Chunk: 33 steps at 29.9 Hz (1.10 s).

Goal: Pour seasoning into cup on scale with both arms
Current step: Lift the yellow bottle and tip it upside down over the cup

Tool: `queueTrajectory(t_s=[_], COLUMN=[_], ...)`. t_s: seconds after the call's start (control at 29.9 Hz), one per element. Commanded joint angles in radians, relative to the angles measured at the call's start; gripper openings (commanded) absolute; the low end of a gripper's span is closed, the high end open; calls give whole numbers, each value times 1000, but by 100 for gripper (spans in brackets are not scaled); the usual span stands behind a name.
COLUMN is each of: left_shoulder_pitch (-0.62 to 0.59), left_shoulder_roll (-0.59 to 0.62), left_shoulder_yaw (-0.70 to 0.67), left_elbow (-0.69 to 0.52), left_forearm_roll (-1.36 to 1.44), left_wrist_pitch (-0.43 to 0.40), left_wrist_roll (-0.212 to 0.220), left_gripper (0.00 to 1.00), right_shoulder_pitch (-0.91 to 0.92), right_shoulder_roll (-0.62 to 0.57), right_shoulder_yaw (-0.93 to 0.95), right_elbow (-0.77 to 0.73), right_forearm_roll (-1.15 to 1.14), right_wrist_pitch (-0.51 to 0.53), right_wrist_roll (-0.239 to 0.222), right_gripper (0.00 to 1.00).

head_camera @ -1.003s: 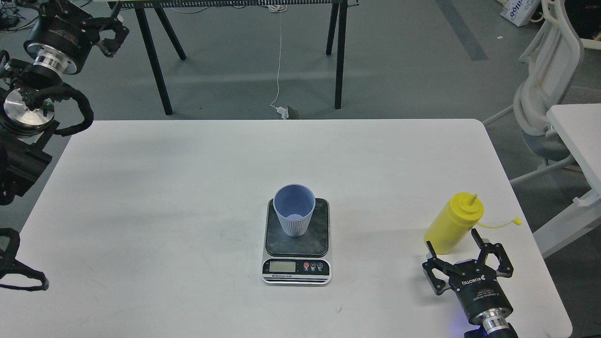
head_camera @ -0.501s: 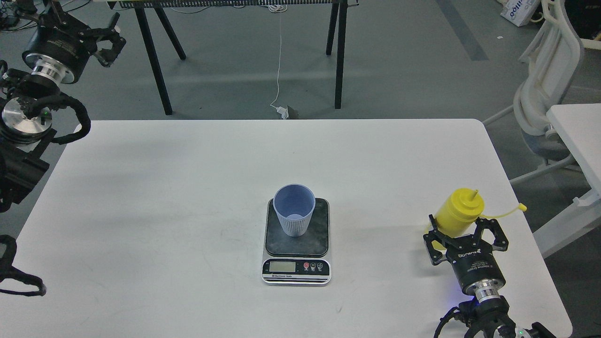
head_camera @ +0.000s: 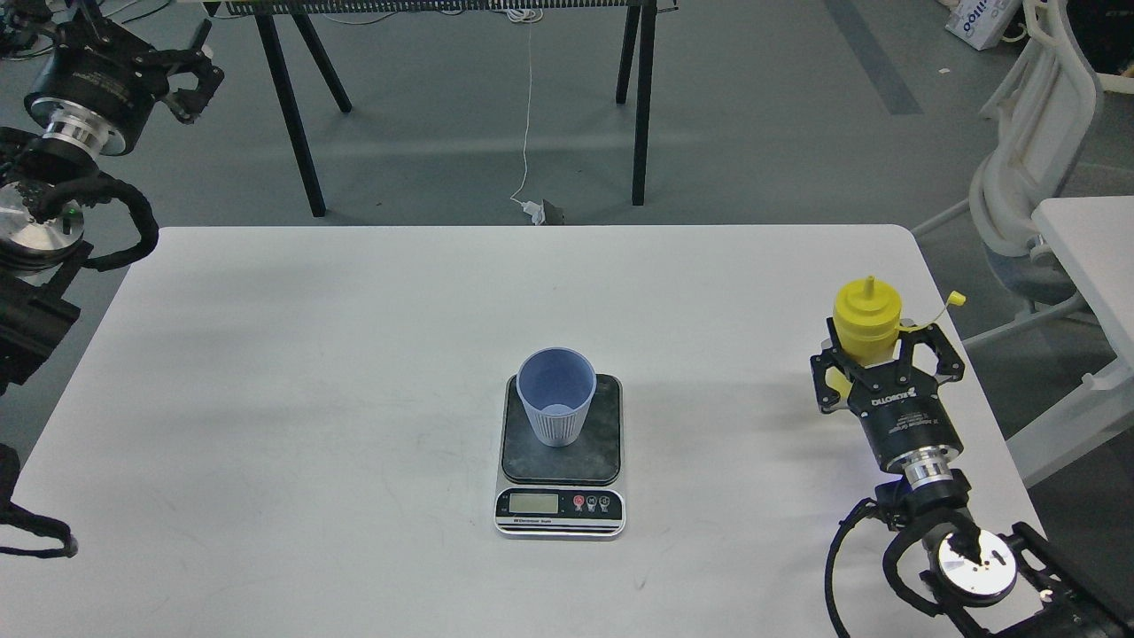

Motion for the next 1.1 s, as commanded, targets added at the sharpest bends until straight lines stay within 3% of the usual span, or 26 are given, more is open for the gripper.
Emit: queueTrajectory(t_s=[0.0,0.13,0.23,0.53,0.87,1.07], left_shoulder_pitch=[2,64,133,169,166,166], left_shoulder_roll=[0,-18,-15,-23,-44,-44], left_shoulder_yaw=[7,18,24,6,-68,-83], left_elbow=[-3,-24,-127,-158,-113,-112], left_forearm_roll=[8,12,12,-2,-2,-3], left_wrist_pitch=[0,0,0,0,0,0], left_wrist_roll=[10,14,10,0,7,3], left_gripper=[99,99,99,100,99,99], right_shoulder_pitch=[90,223,368,672,935,1119], right_shoulder_roll=[-129,-258,-312,-309,-251,-209], right_shoulder_yaw=[-1,-25,-82,-290,-694,-1002], right_elbow=[67,84,78,103,112,106], right_forearm_roll=[-81,-178,-284,-652,-1000,-1184], right_wrist_pitch=[0,0,0,0,-173,-336], right_wrist_roll=[1,1,1,7,65,68], right_gripper=[28,28,28,26,25,25])
